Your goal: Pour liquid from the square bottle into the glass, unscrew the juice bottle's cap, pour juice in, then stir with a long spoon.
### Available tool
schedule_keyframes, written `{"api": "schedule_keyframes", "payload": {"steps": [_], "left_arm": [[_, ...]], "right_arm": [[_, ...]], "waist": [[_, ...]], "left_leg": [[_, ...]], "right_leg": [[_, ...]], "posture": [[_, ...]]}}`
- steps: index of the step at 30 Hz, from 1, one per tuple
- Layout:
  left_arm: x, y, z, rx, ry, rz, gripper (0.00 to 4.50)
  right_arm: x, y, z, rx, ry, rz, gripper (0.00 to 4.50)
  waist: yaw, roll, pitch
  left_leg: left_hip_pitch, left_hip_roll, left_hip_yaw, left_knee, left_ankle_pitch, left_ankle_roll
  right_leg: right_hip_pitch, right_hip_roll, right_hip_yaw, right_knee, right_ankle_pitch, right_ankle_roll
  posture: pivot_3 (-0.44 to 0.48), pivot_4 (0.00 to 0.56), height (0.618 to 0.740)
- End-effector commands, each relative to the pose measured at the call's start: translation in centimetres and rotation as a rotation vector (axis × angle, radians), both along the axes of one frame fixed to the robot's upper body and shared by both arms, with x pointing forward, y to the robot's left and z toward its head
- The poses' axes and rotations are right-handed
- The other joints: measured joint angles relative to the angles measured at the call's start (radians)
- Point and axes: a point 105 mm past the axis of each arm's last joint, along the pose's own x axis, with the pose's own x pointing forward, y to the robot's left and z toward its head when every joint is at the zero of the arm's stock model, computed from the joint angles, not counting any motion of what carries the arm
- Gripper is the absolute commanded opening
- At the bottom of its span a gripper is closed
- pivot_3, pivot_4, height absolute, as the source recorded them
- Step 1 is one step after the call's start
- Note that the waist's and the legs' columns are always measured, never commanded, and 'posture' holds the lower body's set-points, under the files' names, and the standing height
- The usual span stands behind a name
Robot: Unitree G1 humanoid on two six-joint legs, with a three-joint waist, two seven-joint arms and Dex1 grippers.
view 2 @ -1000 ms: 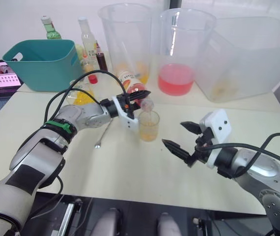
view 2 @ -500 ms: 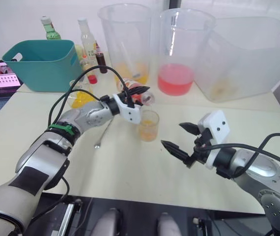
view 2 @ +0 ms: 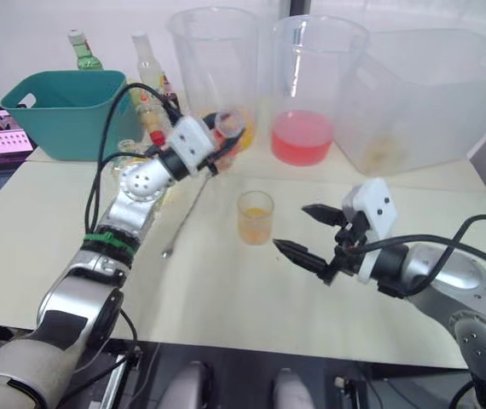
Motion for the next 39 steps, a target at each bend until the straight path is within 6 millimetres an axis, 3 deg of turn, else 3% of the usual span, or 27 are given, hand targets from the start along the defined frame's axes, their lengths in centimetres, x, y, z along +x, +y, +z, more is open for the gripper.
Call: {"api": "schedule_keyframes", "payload": {"steps": [1,4,10,21,26,31,34,39], "left_arm": [[-2.3,1.2,3.2,-0.093,0.023,-0.056,1.38],[-4.2,2.2,3.4,-0.155,0.143,-0.143,1.38],[-9.8,5.5,2.2,-0.14,0.34,-0.296,1.38],[-13.5,14.5,0.4,-0.135,0.443,0.008,1.38],[-13.3,18.9,0.7,-0.177,0.415,0.162,1.38],[-9.2,24.1,2.1,-0.262,0.297,0.441,1.38],[-7.4,25.2,2.6,-0.297,0.271,0.489,1.38],[-2.7,24.5,3.0,-0.329,0.269,0.507,1.38]], "right_arm": [[-0.3,-0.1,1.3,0.001,-0.024,0.069,4.46],[-0.2,-0.4,1.8,-0.005,-0.023,0.113,4.46],[-0.6,-0.5,2.9,-0.016,0.001,0.287,4.46],[0.4,0.4,3.0,-0.032,0.017,0.452,4.46],[0.7,0.7,2.9,-0.036,0.01,0.469,4.46],[0.5,0.9,2.5,-0.029,0.007,0.449,4.46],[0.2,0.8,2.4,-0.028,0.005,0.43,4.46],[-0.7,0.4,2.1,-0.019,0.003,0.353,4.46]], "waist": [[-0.004,0.0,0.0],[-0.004,0.0,0.0],[-0.013,0.0,0.0],[-0.017,0.0,0.0],[-0.008,0.0,0.0],[0.004,-0.001,0.0],[0.005,-0.002,0.0],[0.014,-0.002,0.0]], "left_leg": [[0.0,0.0,0.0,0.0,0.0,0.0],[0.001,0.0,-0.001,0.0,0.001,0.0],[0.003,0.001,-0.002,0.0,0.001,-0.001],[0.004,0.001,-0.002,0.0,0.001,-0.001],[0.003,0.001,-0.001,-0.001,0.001,-0.001],[0.003,0.001,-0.002,-0.001,0.001,-0.001],[0.002,0.001,-0.002,-0.001,0.001,-0.001],[0.001,0.001,-0.003,-0.001,0.001,-0.001]], "right_leg": [[0.0,0.0,0.0,0.0,0.0,0.0],[0.0,0.0,-0.001,0.0,0.0,0.0],[0.001,0.0,-0.002,-0.001,0.0,0.0],[0.001,0.0,-0.003,-0.001,0.0,-0.001],[0.001,0.0,-0.004,-0.003,-0.001,-0.001],[0.001,0.0,-0.005,-0.003,-0.001,-0.001],[0.001,-0.001,-0.005,-0.004,0.0,-0.001],[0.0,-0.001,-0.008,-0.003,0.0,-0.001]], "posture": [[0.0,0.15,0.719],[0.0,0.15,0.719],[0.0,0.15,0.719],[0.0,0.15,0.719],[0.0,0.15,0.719],[0.0,0.15,0.719],[0.0,0.15,0.719],[0.0,0.15,0.719]]}}
